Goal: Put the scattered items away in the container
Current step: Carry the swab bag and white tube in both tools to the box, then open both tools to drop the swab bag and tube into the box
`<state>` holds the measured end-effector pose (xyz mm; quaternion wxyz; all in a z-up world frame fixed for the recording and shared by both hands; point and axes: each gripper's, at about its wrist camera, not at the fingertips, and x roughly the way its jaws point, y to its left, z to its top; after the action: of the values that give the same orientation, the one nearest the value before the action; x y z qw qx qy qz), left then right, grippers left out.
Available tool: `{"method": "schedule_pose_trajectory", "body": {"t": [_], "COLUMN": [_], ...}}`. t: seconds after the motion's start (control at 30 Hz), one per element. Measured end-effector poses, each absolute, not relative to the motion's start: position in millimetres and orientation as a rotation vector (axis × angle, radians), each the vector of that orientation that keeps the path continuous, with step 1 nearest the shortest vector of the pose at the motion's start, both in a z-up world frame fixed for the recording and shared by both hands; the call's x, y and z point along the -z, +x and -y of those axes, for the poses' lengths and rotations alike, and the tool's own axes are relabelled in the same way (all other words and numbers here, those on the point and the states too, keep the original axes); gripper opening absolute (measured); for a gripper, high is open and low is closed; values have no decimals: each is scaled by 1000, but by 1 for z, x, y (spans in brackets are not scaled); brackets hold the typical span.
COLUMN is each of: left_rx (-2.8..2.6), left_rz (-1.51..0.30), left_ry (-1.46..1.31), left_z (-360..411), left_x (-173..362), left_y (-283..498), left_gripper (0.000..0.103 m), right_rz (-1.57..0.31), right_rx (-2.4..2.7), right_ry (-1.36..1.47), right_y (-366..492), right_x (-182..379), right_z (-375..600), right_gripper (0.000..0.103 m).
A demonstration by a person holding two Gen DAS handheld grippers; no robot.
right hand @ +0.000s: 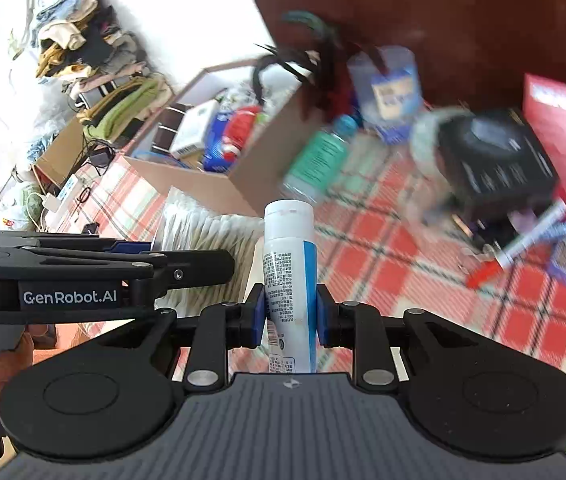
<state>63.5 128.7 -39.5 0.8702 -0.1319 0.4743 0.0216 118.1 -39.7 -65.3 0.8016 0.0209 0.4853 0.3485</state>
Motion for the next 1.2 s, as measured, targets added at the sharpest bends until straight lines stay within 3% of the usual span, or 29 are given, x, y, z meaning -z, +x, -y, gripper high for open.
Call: {"method": "schedule_pose_trajectory", "body": {"t": [0.6,1.2], "left_rx": [22,66], "left_rz": [-918,-948], "left_ry": [-254,-245], "left_z": [-363,-462], "left_x": [12,47], "left_y": [144,272], "left_gripper": [49,50], "right_rz": [-975,-1030], "right_rx": [-680,-566], "right_ry": [30,61], "right_y": [196,311], "right_x": [37,73], "right_z": [-194,-305], "right_gripper": [28,28]}}
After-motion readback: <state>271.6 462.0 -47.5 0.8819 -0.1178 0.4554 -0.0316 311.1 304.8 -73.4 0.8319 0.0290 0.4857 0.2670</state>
